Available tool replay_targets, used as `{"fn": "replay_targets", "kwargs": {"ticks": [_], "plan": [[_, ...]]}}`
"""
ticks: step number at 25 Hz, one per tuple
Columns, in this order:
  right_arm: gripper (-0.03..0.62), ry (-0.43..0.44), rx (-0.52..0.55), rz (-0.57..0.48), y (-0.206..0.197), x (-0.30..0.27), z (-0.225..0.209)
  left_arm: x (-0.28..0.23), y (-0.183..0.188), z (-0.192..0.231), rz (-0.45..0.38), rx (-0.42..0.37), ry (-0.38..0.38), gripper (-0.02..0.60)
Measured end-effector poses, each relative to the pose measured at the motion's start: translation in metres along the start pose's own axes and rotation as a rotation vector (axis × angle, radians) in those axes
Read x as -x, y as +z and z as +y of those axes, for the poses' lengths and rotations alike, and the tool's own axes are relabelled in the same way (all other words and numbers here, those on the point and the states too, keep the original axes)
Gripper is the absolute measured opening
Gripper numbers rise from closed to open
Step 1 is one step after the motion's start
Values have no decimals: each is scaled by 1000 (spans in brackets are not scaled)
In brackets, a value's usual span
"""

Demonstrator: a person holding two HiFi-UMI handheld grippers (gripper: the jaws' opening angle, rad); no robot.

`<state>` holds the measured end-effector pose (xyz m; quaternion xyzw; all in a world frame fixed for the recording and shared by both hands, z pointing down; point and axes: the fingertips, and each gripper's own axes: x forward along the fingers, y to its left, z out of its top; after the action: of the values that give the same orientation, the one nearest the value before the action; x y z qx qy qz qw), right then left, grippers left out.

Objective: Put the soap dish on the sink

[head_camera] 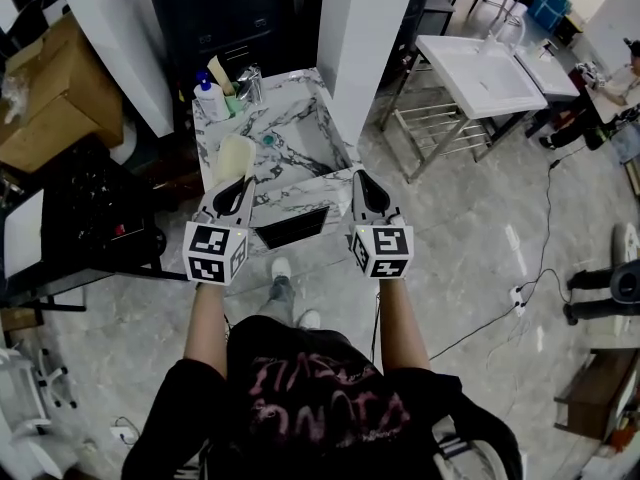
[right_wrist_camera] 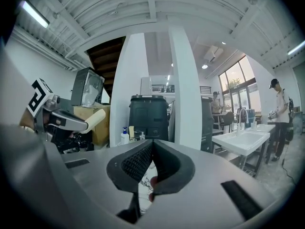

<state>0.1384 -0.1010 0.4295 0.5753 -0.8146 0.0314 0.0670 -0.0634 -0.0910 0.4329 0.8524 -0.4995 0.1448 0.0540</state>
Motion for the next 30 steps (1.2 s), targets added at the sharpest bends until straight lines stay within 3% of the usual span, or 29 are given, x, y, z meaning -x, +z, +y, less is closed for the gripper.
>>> {"fn": "replay_targets", "kwargs": {"ticks": [18, 30], "plan": [[14, -94, -12, 41, 4, -132, -47, -135, 10, 67, 36, 11, -116, 28], [14, -157, -8, 44, 18, -168, -57, -180, 23, 80, 33, -7, -217, 28]]}}
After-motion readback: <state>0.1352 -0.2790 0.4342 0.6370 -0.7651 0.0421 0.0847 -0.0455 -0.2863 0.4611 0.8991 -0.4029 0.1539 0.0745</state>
